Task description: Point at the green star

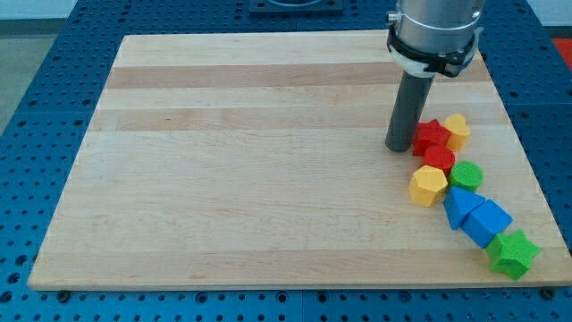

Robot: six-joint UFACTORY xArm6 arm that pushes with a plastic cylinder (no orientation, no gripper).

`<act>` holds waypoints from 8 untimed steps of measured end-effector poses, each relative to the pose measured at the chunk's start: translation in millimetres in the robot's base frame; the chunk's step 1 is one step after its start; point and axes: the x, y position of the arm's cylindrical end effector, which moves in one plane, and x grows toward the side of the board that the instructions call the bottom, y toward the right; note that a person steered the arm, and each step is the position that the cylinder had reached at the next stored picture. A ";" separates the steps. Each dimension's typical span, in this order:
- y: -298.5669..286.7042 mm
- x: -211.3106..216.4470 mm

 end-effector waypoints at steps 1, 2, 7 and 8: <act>-5.6 0.9; -6.9 0.6; 186.1 5.4; 191.9 126.4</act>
